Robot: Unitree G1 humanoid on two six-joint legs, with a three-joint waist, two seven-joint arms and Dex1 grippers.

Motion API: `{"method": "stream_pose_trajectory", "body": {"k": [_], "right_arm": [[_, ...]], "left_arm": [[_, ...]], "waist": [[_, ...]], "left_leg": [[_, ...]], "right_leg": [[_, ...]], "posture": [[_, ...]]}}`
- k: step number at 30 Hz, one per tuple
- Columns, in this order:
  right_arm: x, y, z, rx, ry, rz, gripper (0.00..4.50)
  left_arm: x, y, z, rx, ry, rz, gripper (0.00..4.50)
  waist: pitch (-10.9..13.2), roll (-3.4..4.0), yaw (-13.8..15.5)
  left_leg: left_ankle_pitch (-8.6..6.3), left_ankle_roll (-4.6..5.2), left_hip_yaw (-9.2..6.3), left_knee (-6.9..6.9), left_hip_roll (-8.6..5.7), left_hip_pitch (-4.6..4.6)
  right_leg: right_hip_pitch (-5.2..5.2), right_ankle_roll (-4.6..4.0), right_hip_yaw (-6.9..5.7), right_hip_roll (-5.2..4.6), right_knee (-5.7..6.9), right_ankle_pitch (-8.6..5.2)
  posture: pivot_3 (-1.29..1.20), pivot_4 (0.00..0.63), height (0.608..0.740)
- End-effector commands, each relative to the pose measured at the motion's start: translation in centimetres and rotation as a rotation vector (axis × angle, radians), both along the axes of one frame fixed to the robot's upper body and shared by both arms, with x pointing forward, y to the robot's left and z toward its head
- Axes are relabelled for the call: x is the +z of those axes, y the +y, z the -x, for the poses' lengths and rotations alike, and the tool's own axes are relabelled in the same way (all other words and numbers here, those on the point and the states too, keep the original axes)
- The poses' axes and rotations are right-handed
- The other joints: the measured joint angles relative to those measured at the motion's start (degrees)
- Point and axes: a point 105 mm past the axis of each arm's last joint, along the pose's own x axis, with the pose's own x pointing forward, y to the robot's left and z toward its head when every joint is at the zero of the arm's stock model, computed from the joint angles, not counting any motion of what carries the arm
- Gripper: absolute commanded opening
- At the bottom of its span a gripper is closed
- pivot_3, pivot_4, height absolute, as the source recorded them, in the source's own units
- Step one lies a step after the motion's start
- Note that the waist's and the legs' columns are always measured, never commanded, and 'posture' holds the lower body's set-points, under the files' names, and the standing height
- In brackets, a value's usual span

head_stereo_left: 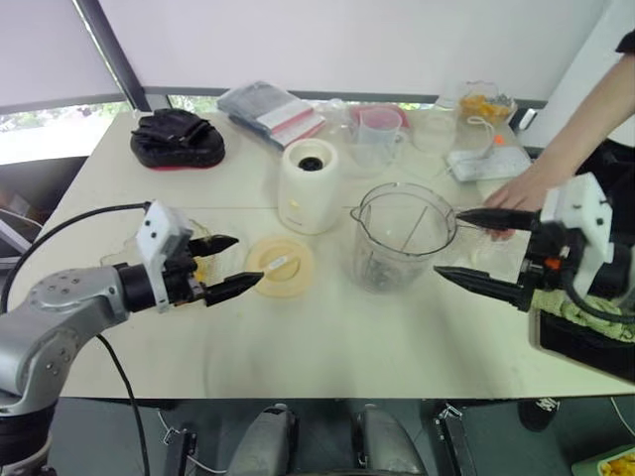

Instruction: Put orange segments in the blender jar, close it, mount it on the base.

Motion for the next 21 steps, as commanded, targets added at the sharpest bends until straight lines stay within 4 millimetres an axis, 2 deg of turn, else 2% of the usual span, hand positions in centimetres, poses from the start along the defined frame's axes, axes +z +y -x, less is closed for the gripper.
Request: {"method": "stream_pose_trajectory", "body": {"k": [1,21], "right_arm": [[1.04,0.14,0.09,0.012,-0.037,0.008,4.45],[1.38,0.3,-0.07,-0.007,-0.055,0.003,4.45]], "left_arm": [[0.95,-0.08,0.51,-0.03,-0.035,0.0,4.27],[1.2,-1.07,-0.09,-0.041,-0.039,0.008,4.27]], "waist": [[0.0,-0.01,0.0],[0.0,0.01,-0.1]], "left_leg": [[0.0,0.0,0.0,0.0,0.0,0.0],[-0.01,0.01,0.01,-0.01,0.0,-0.01]], "right_leg": [[0.0,0.0,0.0,0.0,0.0,0.0],[-0.02,0.0,0.0,0.0,-0.04,0.0]], "posture": [[0.0,0.15,0.74],[0.0,0.15,0.74]]}}
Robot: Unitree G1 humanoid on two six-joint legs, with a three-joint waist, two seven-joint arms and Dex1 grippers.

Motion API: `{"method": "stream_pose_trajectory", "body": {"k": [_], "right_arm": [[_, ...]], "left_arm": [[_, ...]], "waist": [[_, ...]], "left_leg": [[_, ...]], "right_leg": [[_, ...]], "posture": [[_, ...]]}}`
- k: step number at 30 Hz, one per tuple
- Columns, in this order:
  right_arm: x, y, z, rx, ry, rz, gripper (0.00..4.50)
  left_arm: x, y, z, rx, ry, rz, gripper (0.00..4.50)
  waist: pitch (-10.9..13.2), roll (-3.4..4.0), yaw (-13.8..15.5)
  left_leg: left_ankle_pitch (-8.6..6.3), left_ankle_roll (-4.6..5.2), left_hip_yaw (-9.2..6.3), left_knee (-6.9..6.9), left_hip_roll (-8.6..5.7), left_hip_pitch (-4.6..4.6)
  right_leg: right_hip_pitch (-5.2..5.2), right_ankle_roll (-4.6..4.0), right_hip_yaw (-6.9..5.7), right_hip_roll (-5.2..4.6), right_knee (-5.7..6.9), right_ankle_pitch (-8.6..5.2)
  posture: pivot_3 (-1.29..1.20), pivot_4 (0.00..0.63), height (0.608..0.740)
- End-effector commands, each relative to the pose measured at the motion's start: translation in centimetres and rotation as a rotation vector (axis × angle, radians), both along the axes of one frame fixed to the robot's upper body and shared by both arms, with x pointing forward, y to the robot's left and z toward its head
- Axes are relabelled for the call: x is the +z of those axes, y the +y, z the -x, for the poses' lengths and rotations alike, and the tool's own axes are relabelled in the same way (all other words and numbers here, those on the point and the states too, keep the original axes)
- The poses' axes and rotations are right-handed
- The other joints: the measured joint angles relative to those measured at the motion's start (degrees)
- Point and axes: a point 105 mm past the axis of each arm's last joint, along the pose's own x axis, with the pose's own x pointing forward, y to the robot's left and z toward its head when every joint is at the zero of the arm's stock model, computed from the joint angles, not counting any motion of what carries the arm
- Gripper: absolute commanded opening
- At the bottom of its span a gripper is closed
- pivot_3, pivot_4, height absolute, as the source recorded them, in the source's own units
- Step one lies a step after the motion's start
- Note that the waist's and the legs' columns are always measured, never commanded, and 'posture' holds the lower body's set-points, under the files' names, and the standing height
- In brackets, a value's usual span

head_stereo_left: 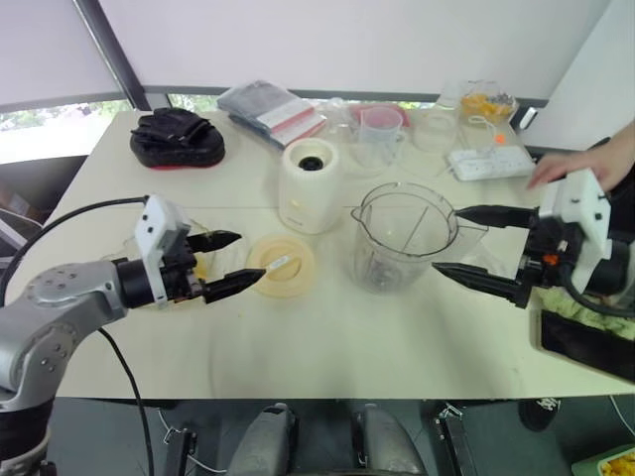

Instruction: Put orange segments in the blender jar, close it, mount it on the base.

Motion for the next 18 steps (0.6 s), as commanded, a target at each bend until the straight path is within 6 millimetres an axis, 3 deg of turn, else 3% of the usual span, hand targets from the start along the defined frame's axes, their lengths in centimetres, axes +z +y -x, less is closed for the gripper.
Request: {"method": "stream_pose_trajectory", "body": {"k": [1,11,18], "right_arm": [[1.1,0.2,0.2,0.015,-0.047,0.009,4.45],[1.3,0.5,-0.3,0.016,-0.062,-0.006,4.45],[2.8,1.8,-1.6,0.04,-0.144,-0.098,4.45]], "left_arm": [[0.8,-0.3,0.0,-0.01,-0.036,-0.005,4.27],[1.1,-0.2,-0.3,0.005,-0.056,-0.011,4.27],[2.2,0.8,-0.8,0.025,-0.092,-0.048,4.27]], "waist": [[0.0,0.0,0.0],[0.0,0.01,0.0],[0.1,0.0,-0.2]], "left_leg": [[0.0,0.0,0.0,0.0,0.0,0.0],[0.0,0.0,0.0,-0.01,0.0,0.0],[0.0,-0.01,0.01,-0.03,0.0,0.0]], "right_leg": [[0.0,0.0,0.0,0.0,0.0,0.0],[-0.01,0.0,0.0,0.0,0.0,0.0],[-0.05,0.0,0.0,0.0,0.0,0.0]], "posture": [[0.0,0.15,0.74],[0.0,0.15,0.74],[0.0,0.15,0.74]]}}
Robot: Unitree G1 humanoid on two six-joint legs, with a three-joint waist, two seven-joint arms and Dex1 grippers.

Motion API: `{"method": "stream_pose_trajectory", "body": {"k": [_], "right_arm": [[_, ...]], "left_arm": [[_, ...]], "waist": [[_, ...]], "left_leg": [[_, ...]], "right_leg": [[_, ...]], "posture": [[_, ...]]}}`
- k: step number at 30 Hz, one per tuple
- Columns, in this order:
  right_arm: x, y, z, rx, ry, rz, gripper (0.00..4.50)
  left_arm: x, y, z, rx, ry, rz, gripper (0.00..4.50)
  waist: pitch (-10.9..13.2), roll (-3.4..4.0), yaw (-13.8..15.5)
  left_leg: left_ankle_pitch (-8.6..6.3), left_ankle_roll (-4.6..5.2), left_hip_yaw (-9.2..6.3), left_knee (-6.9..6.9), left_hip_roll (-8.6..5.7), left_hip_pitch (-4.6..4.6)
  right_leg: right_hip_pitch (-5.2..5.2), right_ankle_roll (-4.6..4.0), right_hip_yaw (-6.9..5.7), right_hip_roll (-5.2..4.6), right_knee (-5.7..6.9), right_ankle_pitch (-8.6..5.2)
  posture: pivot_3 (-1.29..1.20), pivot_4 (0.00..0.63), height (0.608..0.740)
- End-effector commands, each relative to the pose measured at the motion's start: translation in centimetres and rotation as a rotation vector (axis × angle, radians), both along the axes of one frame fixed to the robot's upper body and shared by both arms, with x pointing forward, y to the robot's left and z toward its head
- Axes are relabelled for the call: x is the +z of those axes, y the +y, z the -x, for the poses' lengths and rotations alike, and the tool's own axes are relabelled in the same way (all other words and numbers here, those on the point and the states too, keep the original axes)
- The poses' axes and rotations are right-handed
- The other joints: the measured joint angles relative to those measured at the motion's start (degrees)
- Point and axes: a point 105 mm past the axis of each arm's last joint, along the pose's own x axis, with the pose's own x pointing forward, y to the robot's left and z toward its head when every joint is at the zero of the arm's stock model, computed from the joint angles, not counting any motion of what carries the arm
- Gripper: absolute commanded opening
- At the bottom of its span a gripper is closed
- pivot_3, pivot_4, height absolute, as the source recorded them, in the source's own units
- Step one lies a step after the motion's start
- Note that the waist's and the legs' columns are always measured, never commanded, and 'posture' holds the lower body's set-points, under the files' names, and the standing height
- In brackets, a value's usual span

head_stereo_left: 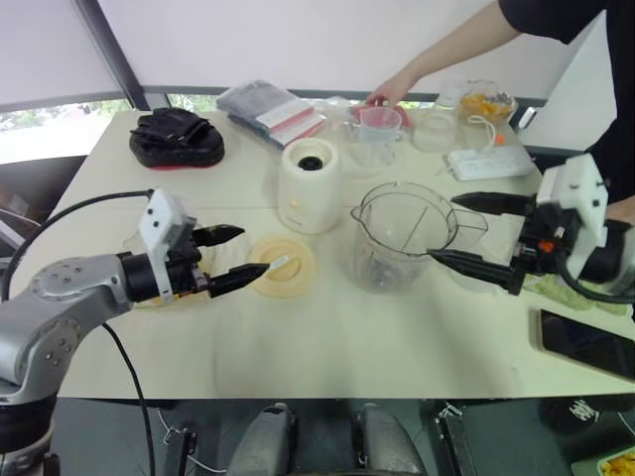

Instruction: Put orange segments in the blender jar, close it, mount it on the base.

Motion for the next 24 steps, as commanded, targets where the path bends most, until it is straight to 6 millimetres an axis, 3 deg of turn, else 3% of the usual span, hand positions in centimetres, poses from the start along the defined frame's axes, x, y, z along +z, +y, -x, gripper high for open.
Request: {"method": "stream_pose_trajectory", "body": {"k": [1,7,15,19,24], "right_arm": [[1.7,1.1,-0.4,0.031,-0.086,-0.05,4.45],[2.7,4.9,-2.8,0.135,-0.187,-0.107,4.45],[0.7,10.7,-4.6,0.27,-0.208,-0.171,4.45],[0.1,12.7,-4.7,0.317,-0.223,-0.186,4.45],[-0.8,13.6,-4.8,0.336,-0.219,-0.2,4.45]], "left_arm": [[1.6,1.0,-0.3,0.016,-0.071,-0.033,4.27],[3.0,4.8,-2.1,0.107,-0.109,-0.135,4.27],[4.1,10.8,-3.0,0.17,-0.07,-0.288,4.27],[3.3,14.0,-2.6,0.156,0.055,-0.374,4.27],[2.1,16.8,-2.4,0.132,0.185,-0.481,4.27]], "waist": [[0.0,-0.01,-0.1],[0.1,-0.01,-0.6],[0.1,0.01,-1.6],[0.1,0.01,-1.7],[0.1,0.0,-1.6]], "left_leg": [[0.01,-0.01,0.0,-0.01,0.0,-0.05],[0.2,-0.36,0.02,-0.02,0.0,-0.14],[0.25,-0.45,0.02,-0.3,-0.01,-0.24],[0.27,-0.48,0.05,-0.44,-0.04,-0.26],[0.35,-0.63,0.03,-0.65,-0.04,-0.26]], "right_leg": [[-0.06,0.0,0.0,0.0,0.0,0.0],[-0.18,0.0,-0.01,0.01,0.0,0.0],[-0.54,0.0,-0.08,-0.04,0.14,0.0],[-0.66,0.0,-0.07,-0.05,0.16,0.0],[-0.8,0.0,-0.1,-0.05,0.22,0.0]], "posture": [[0.0,0.15,0.74],[0.0,0.15,0.74],[0.0,0.15,0.74],[0.0,0.15,0.74],[0.0,0.15,0.74]]}}
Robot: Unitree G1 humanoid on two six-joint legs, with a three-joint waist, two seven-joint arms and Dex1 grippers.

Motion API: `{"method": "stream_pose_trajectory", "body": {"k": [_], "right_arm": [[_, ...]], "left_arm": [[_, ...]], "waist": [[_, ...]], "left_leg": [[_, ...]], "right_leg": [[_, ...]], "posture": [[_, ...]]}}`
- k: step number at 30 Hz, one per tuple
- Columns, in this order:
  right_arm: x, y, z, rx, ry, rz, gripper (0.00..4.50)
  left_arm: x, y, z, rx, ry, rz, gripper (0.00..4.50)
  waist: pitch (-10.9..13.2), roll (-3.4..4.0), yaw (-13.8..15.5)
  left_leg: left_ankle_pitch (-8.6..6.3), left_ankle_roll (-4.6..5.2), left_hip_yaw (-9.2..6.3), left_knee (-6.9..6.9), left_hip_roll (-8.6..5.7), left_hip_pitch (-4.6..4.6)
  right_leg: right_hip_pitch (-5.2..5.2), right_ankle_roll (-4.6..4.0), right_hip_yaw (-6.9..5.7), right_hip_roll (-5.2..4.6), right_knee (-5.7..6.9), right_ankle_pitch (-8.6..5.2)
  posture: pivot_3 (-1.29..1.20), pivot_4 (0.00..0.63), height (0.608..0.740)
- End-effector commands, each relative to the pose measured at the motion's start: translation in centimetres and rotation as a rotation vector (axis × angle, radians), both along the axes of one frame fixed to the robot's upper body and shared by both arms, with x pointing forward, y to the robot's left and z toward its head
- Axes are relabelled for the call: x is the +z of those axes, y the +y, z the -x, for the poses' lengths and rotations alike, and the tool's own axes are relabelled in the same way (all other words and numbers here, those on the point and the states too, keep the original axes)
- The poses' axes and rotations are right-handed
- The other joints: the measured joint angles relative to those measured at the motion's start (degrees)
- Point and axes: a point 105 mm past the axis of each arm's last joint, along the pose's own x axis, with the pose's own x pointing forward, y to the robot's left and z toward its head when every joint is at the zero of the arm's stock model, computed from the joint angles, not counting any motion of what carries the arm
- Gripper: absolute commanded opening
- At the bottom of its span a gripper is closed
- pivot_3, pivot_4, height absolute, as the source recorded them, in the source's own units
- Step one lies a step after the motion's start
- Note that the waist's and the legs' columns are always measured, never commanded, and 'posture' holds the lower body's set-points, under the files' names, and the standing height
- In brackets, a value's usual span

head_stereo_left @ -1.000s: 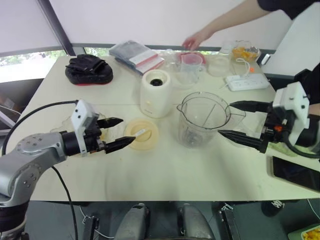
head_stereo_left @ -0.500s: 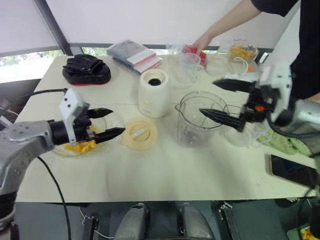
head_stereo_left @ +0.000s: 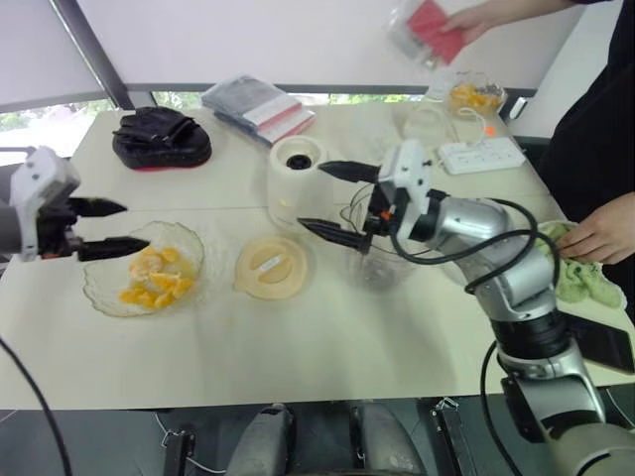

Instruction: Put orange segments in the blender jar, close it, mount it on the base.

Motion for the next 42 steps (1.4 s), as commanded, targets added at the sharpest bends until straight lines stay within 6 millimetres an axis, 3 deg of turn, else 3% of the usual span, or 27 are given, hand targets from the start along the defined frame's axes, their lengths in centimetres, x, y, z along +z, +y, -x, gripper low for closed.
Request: {"method": "stream_pose_trajectory", "body": {"k": [1,5,11,20,35,42], "right_arm": [[0.5,0.5,0.6,0.023,-0.044,-0.022,4.45],[0.4,1.0,1.0,0.019,-0.039,-0.041,4.45],[0.6,1.0,0.8,0.004,-0.033,-0.056,4.45],[1.9,-0.8,0.1,0.005,-0.042,-0.003,4.45],[2.8,-1.2,0.2,0.016,-0.042,0.029,4.45],[3.2,-1.7,0.5,-0.023,-0.054,0.032,4.45]], "left_arm": [[0.4,1.7,0.2,-0.009,0.055,-0.076,4.27],[-1.0,2.8,-0.2,-0.018,0.12,-0.096,4.27],[-3.6,2.7,-1.9,-0.081,0.211,-0.169,4.27],[-7.7,2.7,-2.2,-0.186,0.372,-0.353,4.27],[-9.7,1.3,-4.4,-0.253,0.345,-0.517,4.27],[-10.9,0.5,-5.5,-0.229,0.313,-0.548,4.27]], "waist": [[0.0,-0.01,0.0],[0.0,-0.03,-0.2],[-0.1,-0.12,-0.3],[-0.1,-0.2,-2.2],[-0.1,-0.23,-2.9],[-0.1,-0.23,-2.9]], "left_leg": [[0.01,-0.01,0.0,0.0,0.0,-0.01],[0.01,-0.01,0.01,0.0,-0.01,-0.03],[0.05,-0.07,0.01,0.03,-0.03,-0.03],[0.05,-0.07,0.0,0.0,-0.06,-0.05],[0.05,-0.07,0.0,0.07,-0.07,-0.2],[0.04,-0.05,-0.03,0.8,-0.12,-0.89]], "right_leg": [[-0.02,0.0,0.0,0.0,0.0,0.0],[-0.06,0.0,-0.06,0.01,0.06,0.0],[-0.12,0.0,-0.11,0.01,0.19,0.0],[-0.2,0.0,-0.12,-0.01,0.22,0.0],[-0.37,0.0,-0.12,-0.03,0.36,0.0],[-0.96,0.0,-0.16,-0.07,0.89,0.0]], "posture": [[0.0,0.15,0.74],[0.0,0.15,0.74],[0.0,0.15,0.74],[0.0,0.15,0.74],[0.0,0.15,0.74],[0.0,0.15,0.74]]}}
